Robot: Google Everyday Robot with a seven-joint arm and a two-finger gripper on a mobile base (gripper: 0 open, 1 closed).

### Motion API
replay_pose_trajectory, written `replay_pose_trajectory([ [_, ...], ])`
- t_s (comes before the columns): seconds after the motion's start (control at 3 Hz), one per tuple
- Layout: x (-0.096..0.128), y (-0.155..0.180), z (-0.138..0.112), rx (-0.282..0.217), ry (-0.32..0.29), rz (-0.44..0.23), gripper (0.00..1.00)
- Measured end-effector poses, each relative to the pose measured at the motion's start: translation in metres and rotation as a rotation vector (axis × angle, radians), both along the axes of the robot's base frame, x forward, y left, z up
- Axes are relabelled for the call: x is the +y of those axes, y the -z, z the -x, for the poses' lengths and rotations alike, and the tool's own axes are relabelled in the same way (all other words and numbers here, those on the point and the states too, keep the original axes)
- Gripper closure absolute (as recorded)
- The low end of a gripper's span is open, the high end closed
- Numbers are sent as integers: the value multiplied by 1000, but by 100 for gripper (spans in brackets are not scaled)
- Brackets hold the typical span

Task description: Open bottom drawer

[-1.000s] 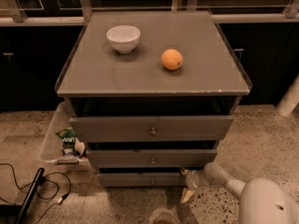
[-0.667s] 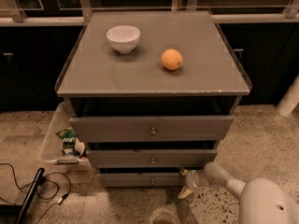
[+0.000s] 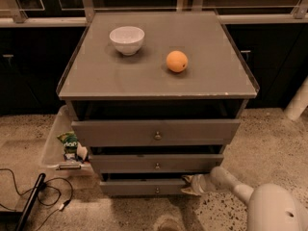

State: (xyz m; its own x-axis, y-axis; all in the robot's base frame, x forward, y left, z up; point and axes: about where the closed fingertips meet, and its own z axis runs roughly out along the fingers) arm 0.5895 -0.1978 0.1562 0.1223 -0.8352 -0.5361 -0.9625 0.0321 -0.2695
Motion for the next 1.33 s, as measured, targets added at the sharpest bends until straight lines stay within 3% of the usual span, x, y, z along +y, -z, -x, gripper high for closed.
replay_pose_trajectory([
  [0.33, 0, -4, 0, 0, 0, 0, 88],
  [0.67, 0, -4, 0, 0, 0, 0, 86],
  [1.33, 0, -4, 0, 9, 1, -7, 39],
])
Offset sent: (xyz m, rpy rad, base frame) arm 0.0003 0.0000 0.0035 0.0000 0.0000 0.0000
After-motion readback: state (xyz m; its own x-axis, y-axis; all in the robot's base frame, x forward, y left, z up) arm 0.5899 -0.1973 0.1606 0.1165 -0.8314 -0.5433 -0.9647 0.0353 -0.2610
